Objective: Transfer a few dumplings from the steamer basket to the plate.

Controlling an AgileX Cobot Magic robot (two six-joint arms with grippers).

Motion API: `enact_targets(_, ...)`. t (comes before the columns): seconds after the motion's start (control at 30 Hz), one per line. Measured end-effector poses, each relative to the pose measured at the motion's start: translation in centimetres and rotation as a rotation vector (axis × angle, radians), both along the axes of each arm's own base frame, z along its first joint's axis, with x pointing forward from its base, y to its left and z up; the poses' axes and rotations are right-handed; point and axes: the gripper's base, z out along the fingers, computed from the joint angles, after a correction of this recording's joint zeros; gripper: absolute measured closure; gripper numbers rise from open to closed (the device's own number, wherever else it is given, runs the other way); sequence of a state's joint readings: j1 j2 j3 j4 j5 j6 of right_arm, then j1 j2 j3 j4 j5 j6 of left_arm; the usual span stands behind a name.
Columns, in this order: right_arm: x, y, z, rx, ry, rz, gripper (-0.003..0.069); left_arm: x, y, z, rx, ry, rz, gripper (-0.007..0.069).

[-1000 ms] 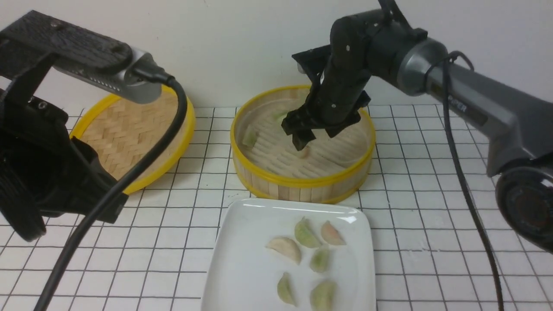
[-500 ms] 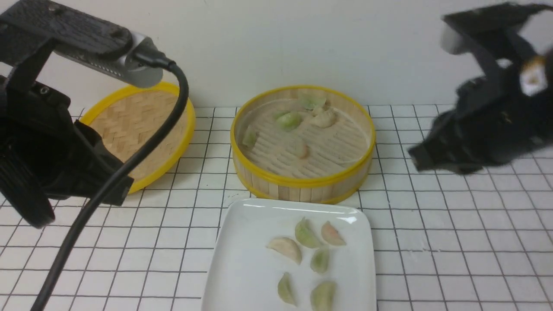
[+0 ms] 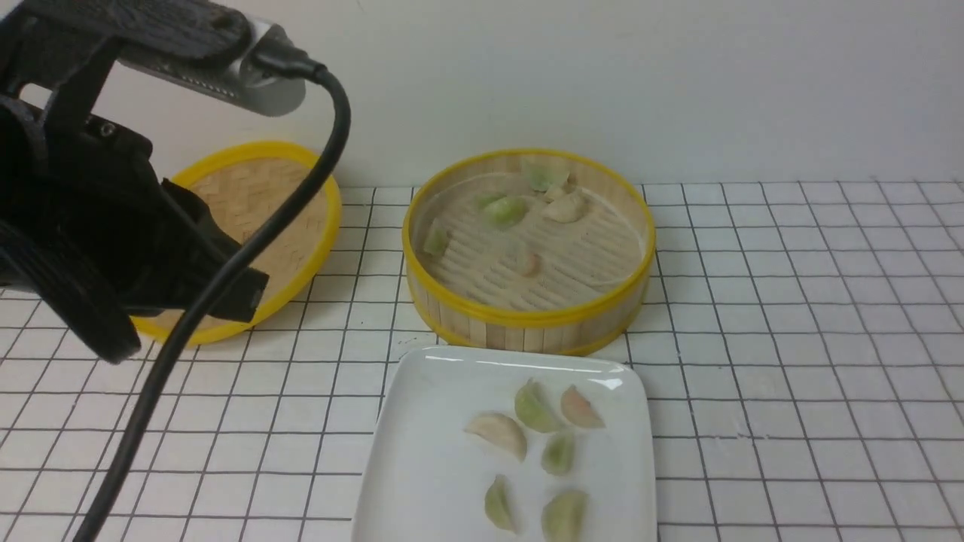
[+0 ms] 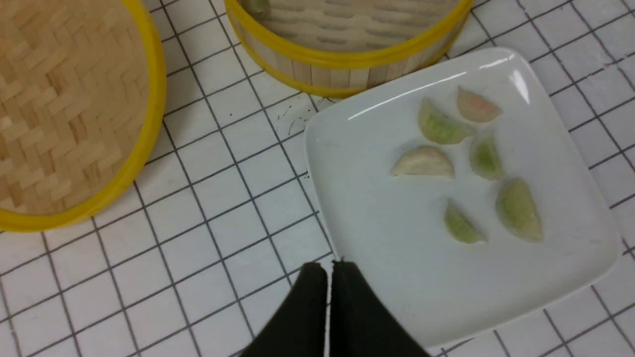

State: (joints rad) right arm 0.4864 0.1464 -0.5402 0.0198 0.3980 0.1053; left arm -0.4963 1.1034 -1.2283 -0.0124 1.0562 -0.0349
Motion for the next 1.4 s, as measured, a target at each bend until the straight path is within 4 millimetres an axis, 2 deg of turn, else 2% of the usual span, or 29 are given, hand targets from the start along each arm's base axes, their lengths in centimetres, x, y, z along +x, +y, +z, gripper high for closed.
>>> enact_targets(0.13,-3.0,-1.7,0.6,0.069,-0.176,-0.023,0.0673,-0.1,-0.2,-0.2,-0.053,-0.028,0.005,0.0631)
enact_targets(0.2,-3.5,-2.1,0.7,0.098,-0.193,-0.021,0.0673,-0.4,0.0,-0.2,-0.074,-0.059,0.011,0.0631)
enact_targets(0.3,-3.6,-2.1,0.6,0.124,-0.169,-0.015,0.0673,-1.4,0.5,-0.3,-0.128,-0.121,0.015,0.0631)
enact_targets(0.43,-3.1,-2.0,-0.3,0.126,-0.076,-0.013,0.0673,-4.2,2.1,-0.2,-0.229,-0.269,0.033,0.0631)
enact_targets(0.63,-2.8,-1.9,-1.3,0.083,0.012,-0.025,0.0673,-8.7,4.7,-2.6,-0.325,-0.451,0.045,0.0631)
enact_targets(0.67,-2.8,-1.9,-1.3,0.082,0.015,-0.026,0.0673,-8.9,4.8,-2.5,-0.334,-0.464,0.045,0.0631)
enact_targets(0.8,-2.8,-1.9,-1.5,0.068,0.038,-0.031,0.0673,-10.7,5.7,-4.8,-0.379,-0.478,0.059,0.0631)
enact_targets(1.1,-2.7,-1.9,-1.6,0.065,0.044,-0.031,0.0673,-11.3,6.1,-8.0,-0.32,-0.377,0.065,0.0631)
enact_targets(1.27,-2.7,-1.9,-1.6,0.065,0.044,-0.031,0.0673,-11.4,6.3,-8.5,-0.269,-0.345,0.065,0.0631)
enact_targets(1.4,-2.7,-1.9,-1.6,0.065,0.044,-0.031,0.0673,-11.3,6.5,-9.2,-0.244,-0.384,0.065,0.0631)
